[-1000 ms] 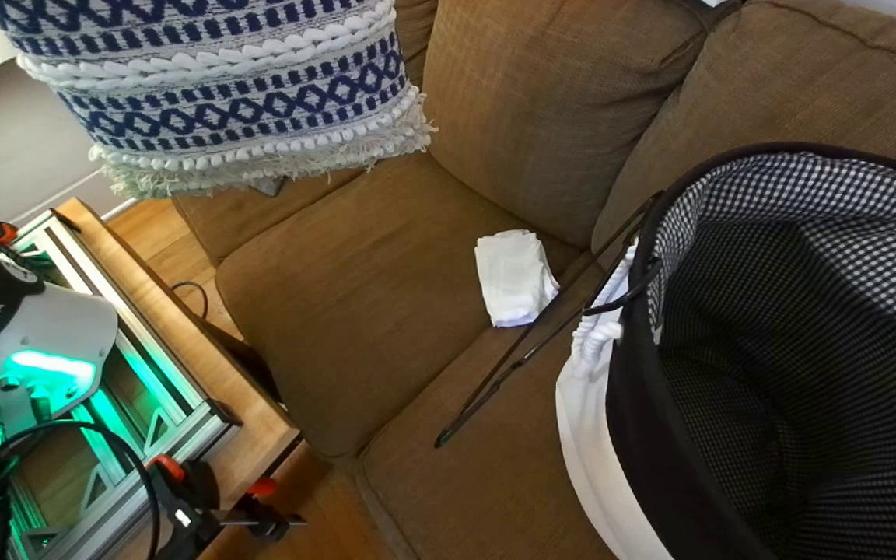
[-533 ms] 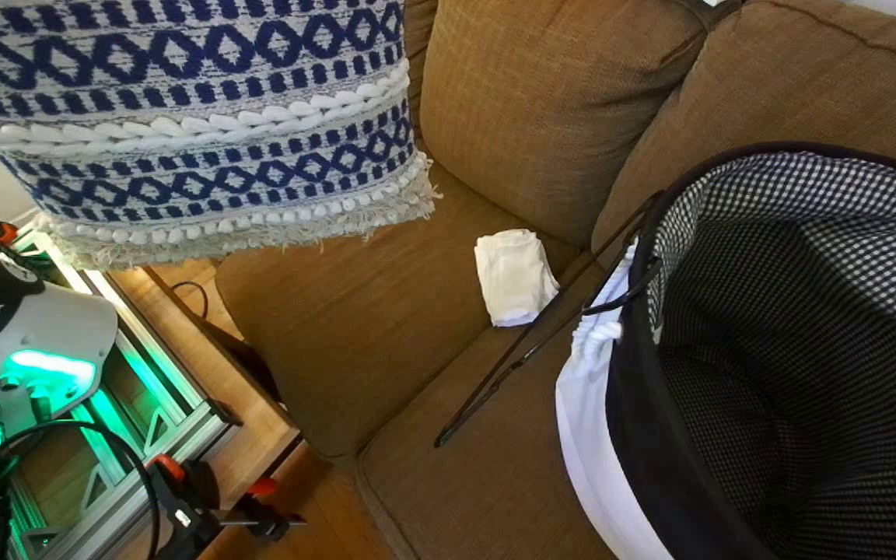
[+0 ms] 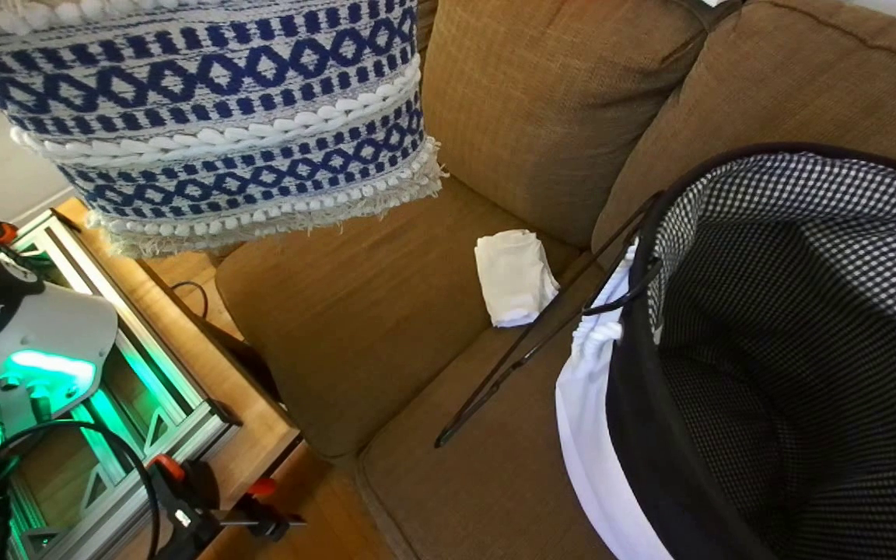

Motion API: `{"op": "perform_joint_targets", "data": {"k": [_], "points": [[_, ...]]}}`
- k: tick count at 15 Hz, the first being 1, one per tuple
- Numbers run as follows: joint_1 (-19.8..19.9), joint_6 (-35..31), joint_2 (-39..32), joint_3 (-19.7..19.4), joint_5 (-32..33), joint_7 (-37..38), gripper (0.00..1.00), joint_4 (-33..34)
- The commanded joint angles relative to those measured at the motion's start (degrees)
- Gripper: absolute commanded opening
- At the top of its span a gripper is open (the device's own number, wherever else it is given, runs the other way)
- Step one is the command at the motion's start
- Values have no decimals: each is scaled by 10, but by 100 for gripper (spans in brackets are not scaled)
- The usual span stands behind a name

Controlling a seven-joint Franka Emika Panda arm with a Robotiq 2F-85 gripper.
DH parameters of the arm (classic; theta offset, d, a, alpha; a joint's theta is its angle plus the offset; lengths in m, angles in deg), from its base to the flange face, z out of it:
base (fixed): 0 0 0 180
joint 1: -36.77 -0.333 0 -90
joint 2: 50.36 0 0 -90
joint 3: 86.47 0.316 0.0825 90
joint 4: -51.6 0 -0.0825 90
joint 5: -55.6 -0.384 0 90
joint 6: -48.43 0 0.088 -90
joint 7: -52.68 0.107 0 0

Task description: Pick up the white and blue throw pillow and move it to the right side of the couch

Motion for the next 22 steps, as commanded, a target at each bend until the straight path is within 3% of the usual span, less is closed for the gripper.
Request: {"op": "perform_joint_targets", "data": {"k": [1,5,11,12,13,15,16,18,22], "points": [[15,-47,12,-1,77,-90,4,-20],[33,-121,-19,-11,166,-131,4,-47],[61,-155,-58,-33,295,-78,4,-94],[65,-155,-62,-44,294,-87,4,-97],[51,-158,-74,-38,262,-83,14,-89],[58,-163,-82,-48,268,-83,14,-95],[58,-164,-84,-50,268,-83,4,-96],[60,-200,-84,-50,296,-58,4,-108],[57,-213,-125,-40,369,10,4,-113]]}}
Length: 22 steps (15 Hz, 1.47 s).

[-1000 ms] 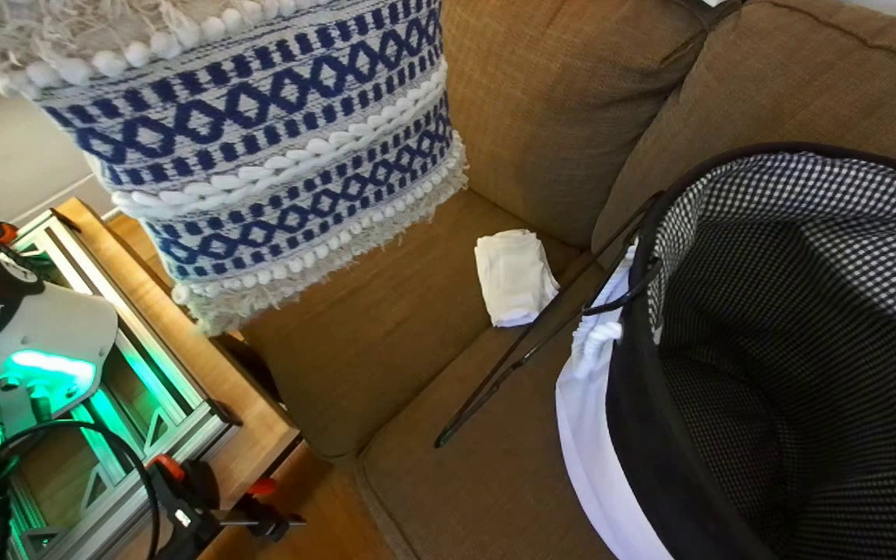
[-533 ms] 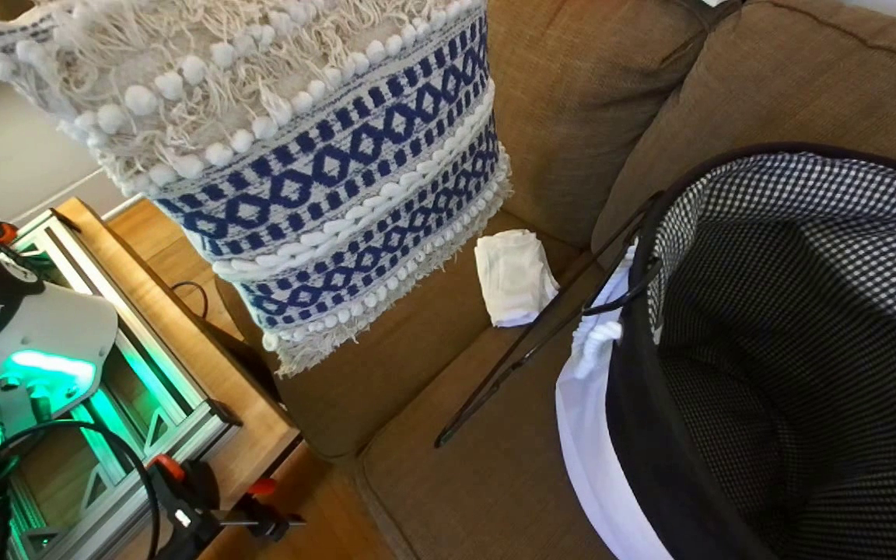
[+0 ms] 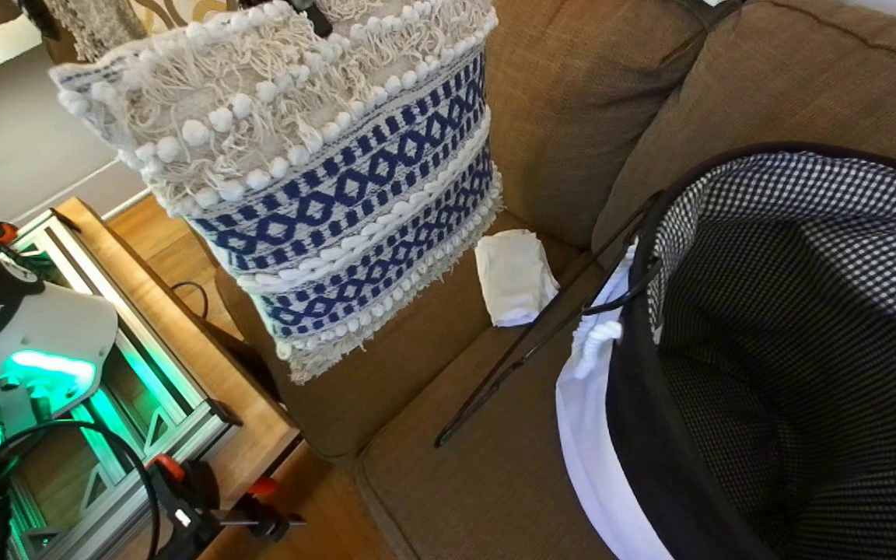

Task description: Pick up the white and blue throw pillow and move it to the right side of the couch

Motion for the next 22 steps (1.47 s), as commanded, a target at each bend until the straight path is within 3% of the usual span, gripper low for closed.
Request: {"op": "perform_joint_targets", "data": {"k": [1,7,13,15,16,19,20,22], "points": [[-7,16,-24,7,88,55,4,0],[-5,64,-41,-8,166,113,4,-5],[-21,134,-72,1,197,150,4,-5],[-25,119,-92,3,197,163,4,-2],[-19,95,-87,-4,171,147,14,-4],[-25,94,-107,2,172,161,14,-3],[-25,91,-111,1,192,179,4,-2],[-23,79,-135,-2,211,222,4,4]]}}
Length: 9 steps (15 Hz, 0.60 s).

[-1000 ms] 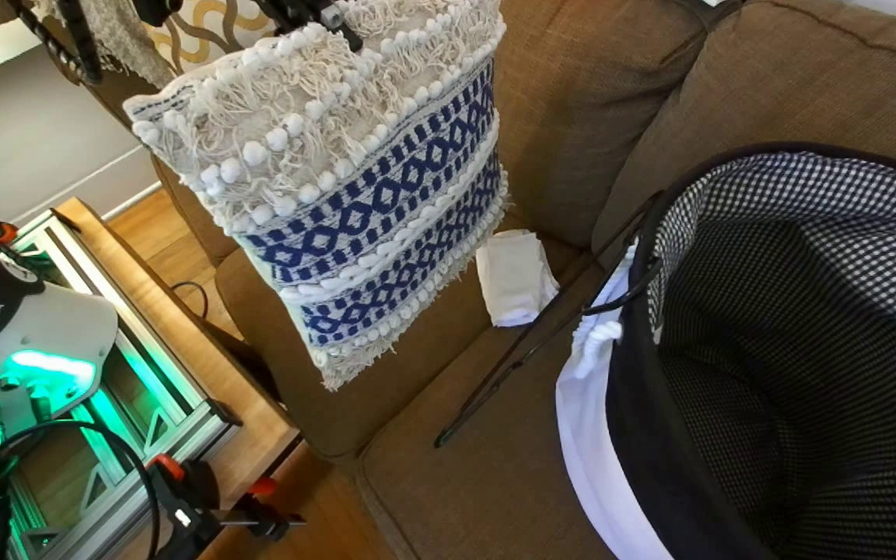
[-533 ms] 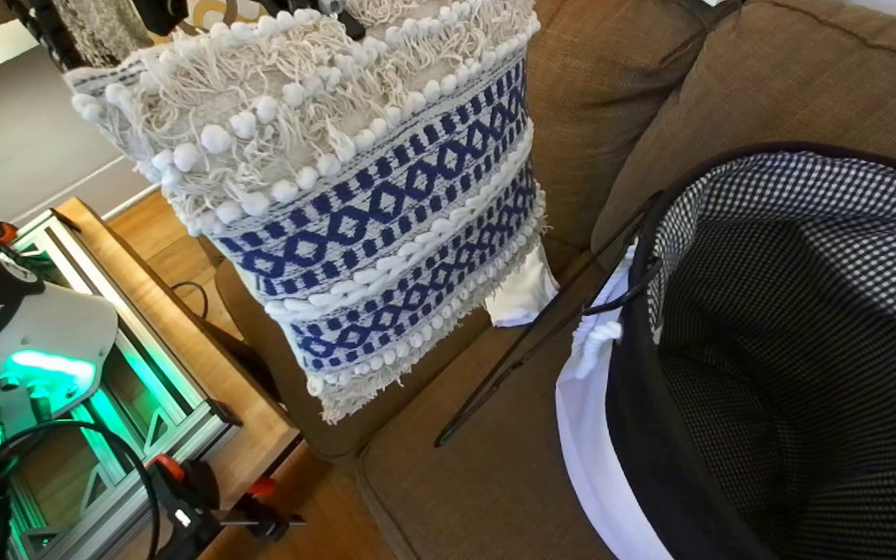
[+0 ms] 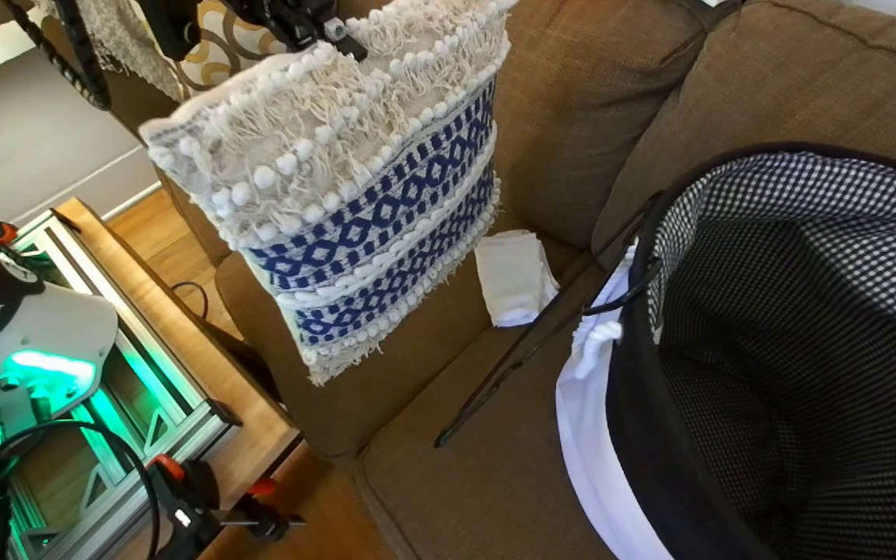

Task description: Pick up the white and blue throw pillow and move it to the right side of the couch

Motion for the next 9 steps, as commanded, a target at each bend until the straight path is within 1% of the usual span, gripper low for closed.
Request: {"op": "perform_joint_targets", "data": {"k": [1,3,5,6,9], "points": [[1,-11,-37,-9,44,73,4,11],[0,-15,-89,-11,73,141,4,31],[-3,-5,-123,-11,84,195,4,48],[-5,17,-126,-12,88,215,4,51],[0,57,-88,-18,85,251,4,37]]}}
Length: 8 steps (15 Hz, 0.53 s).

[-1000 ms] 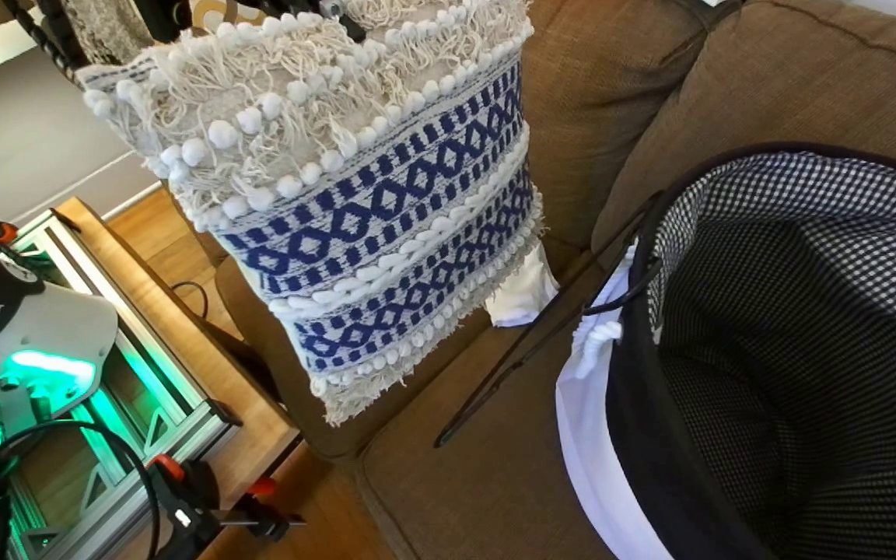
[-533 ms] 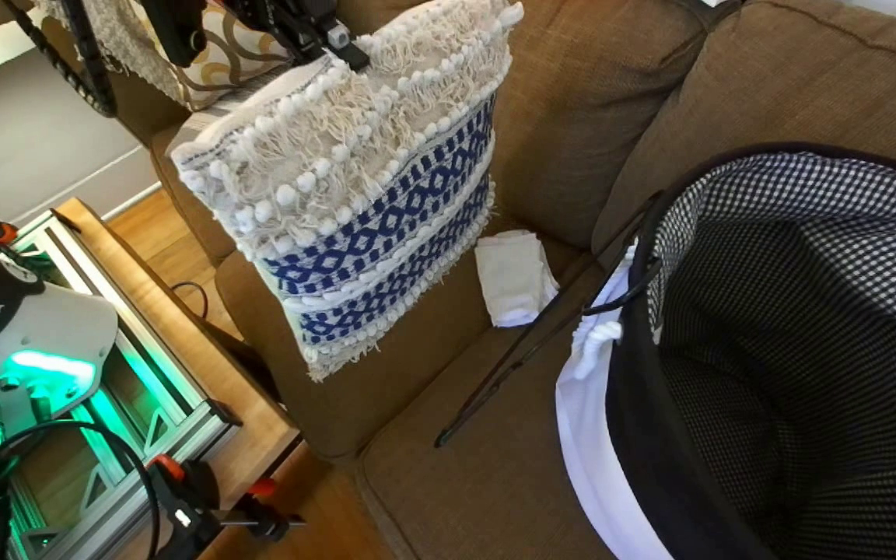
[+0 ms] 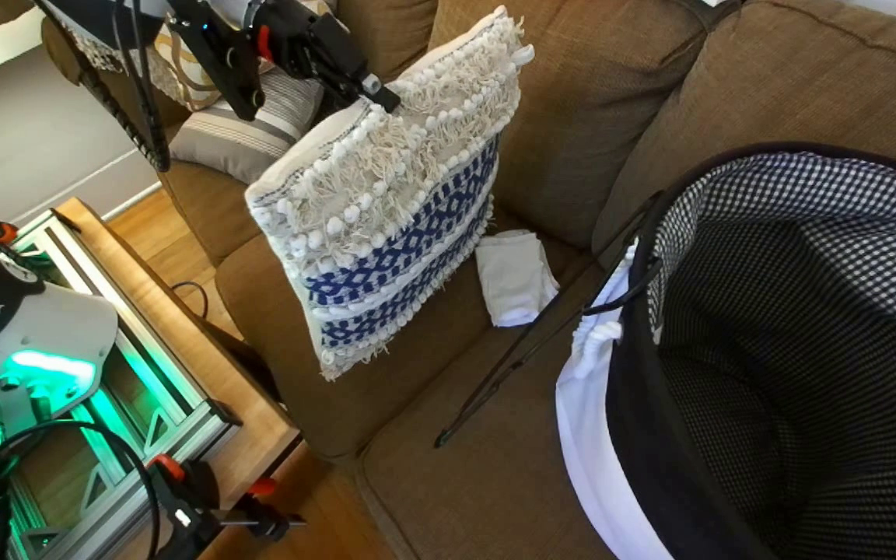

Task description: Pick up the white and blue throw pillow and move it to the right side of the couch

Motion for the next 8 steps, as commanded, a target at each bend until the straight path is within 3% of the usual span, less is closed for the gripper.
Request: {"op": "perform_joint_targets", "data": {"k": [1,6,8], "points": [[-2,63,61,-9,17,35,4,-13],[-6,214,130,-5,25,53,4,-20],[-8,237,138,0,9,38,8,-15]]}}
